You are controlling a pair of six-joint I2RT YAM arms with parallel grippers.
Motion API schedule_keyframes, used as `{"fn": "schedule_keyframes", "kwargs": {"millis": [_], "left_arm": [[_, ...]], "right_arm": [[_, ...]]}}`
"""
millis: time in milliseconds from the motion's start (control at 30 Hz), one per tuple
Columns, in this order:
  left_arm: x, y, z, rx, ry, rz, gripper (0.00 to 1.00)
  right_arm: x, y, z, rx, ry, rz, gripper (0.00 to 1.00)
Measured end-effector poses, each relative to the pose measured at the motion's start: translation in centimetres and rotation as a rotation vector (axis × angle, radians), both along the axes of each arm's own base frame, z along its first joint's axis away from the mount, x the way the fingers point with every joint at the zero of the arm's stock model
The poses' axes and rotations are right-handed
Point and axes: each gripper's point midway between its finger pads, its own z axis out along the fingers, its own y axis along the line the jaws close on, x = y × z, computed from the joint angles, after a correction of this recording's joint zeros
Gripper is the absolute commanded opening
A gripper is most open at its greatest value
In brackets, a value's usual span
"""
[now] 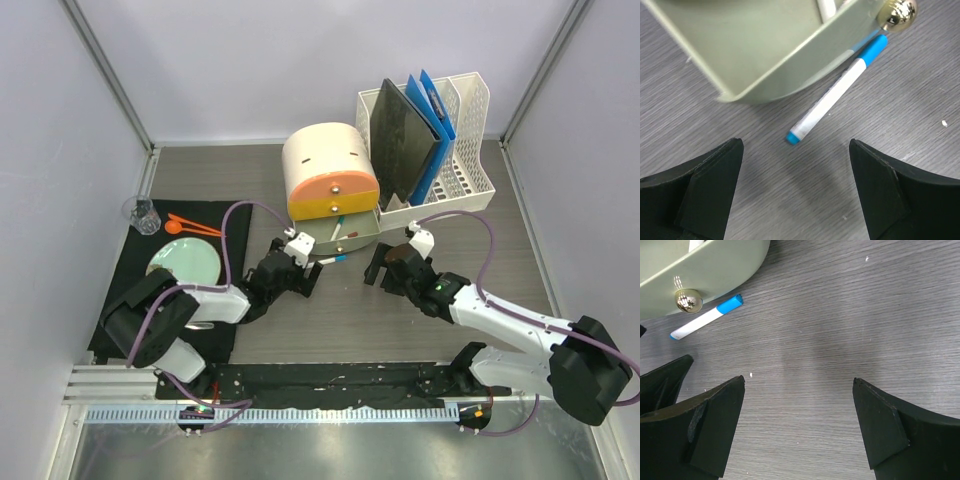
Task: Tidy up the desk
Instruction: Pick up the stationery from the center of the board.
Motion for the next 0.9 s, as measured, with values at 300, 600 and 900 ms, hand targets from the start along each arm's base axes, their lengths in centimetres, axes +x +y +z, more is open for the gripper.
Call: {"fn": "schedule_keyframes", "kwargs": {"millis": [300, 600, 900], "left_arm": [[0.0, -2.1, -1.0, -0.026, 0.015, -0.084, 0.74], [-1.3, -3.2, -1.8, -0.040, 0.075, -0.153, 0.55], [-4.7, -4.1, -1.6, -0.050, 0.126, -0.210, 0.41]], "right_arm": [[-0.2, -0.5, -0.2, -0.020, 0.007, -0.009, 0.95], [-0.3, -0.7, -0.3, -0.027, 0.010, -0.012, 0.95], [-0.3, -0.7, -0.4, -0.030, 0.012, -0.014, 0.94]]}}
